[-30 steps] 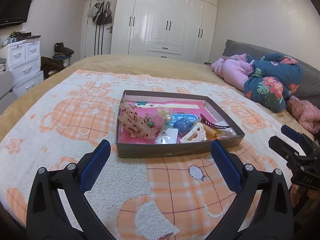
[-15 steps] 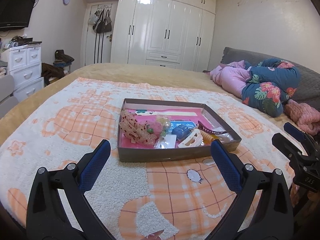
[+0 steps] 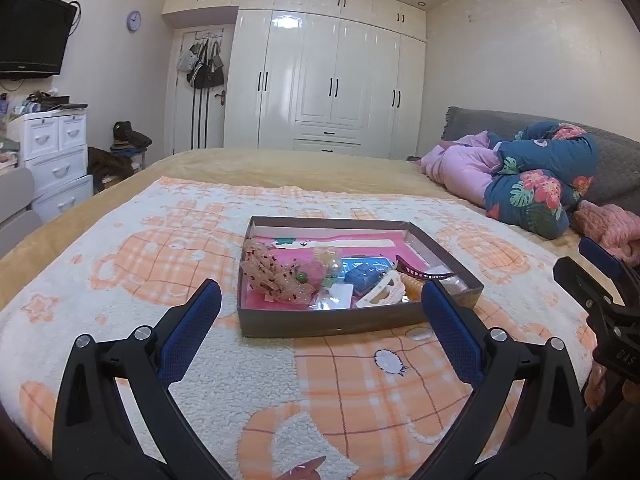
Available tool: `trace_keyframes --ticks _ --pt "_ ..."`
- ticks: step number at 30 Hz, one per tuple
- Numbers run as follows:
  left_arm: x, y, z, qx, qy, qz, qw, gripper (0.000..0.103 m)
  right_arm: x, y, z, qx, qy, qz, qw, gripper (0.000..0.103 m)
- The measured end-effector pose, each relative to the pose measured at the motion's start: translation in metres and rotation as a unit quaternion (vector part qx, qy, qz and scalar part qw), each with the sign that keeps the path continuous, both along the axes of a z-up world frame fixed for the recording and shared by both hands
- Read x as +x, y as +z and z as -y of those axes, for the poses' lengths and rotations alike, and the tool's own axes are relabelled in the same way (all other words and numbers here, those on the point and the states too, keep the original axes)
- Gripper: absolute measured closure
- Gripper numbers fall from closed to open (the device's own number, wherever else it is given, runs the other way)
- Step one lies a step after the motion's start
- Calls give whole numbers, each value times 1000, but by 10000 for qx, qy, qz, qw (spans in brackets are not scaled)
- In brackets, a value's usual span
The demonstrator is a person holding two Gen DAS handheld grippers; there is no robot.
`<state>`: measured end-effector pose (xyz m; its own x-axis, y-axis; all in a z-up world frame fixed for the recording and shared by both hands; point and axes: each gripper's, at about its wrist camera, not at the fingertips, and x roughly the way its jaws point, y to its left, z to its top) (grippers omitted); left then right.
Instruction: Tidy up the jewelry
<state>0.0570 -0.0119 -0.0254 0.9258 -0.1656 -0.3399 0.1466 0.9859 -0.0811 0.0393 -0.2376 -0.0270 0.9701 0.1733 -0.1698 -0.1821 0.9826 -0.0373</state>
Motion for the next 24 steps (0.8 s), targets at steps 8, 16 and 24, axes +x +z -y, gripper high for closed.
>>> trace_keyframes --ticks 8,16,24 --pt "1 -1 1 9 -11 -8 10000 11 2 -1 5 117 -112 -57 9999 6" --pt "0 0 1 27 28 0 10000 11 1 -3 3 53 -93 -76 9999 6" --pt "1 0 0 24 57 -9 10000 11 3 -4 1 40 -99 -112 9999 6"
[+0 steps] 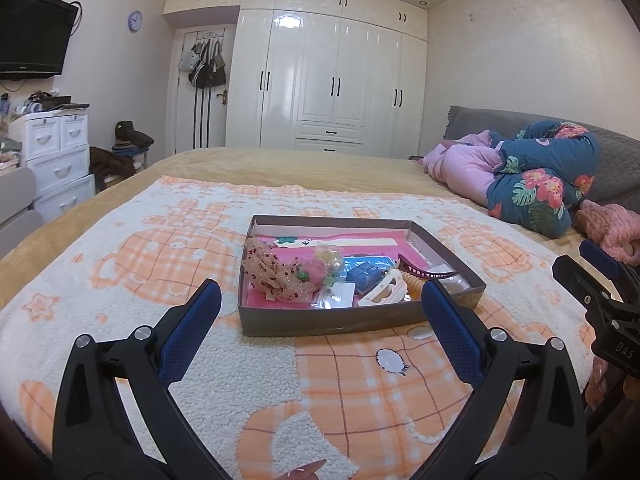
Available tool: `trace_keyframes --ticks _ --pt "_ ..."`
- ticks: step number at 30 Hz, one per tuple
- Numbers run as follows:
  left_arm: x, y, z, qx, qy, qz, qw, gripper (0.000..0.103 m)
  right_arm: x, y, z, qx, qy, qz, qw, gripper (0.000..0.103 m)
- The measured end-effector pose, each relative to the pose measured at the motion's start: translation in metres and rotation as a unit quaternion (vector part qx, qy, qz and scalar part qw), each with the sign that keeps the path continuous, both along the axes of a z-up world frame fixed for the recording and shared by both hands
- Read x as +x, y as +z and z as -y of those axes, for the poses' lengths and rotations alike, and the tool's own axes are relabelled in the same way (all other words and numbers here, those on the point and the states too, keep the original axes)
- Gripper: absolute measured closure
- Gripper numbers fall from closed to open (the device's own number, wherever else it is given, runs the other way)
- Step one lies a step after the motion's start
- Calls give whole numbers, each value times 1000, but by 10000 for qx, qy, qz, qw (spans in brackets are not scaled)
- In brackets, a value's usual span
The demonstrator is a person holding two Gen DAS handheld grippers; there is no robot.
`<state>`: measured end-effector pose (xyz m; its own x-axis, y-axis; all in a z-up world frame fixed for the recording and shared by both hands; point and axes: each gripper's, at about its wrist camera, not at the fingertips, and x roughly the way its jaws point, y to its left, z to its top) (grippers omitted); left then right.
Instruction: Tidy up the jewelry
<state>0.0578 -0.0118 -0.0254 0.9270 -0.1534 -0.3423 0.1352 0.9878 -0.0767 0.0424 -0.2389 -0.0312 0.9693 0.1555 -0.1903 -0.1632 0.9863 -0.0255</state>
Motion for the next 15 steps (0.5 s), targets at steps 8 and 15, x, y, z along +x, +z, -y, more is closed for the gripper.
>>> trace_keyframes --ticks 8,15 --pt "1 -1 -1 8 7 -22 10000 11 1 -2 0 17 3 -28 10000 6" --pt "1 -1 -1 11 9 -25 10000 11 0 -3 1 24 -17 -41 10000 6"
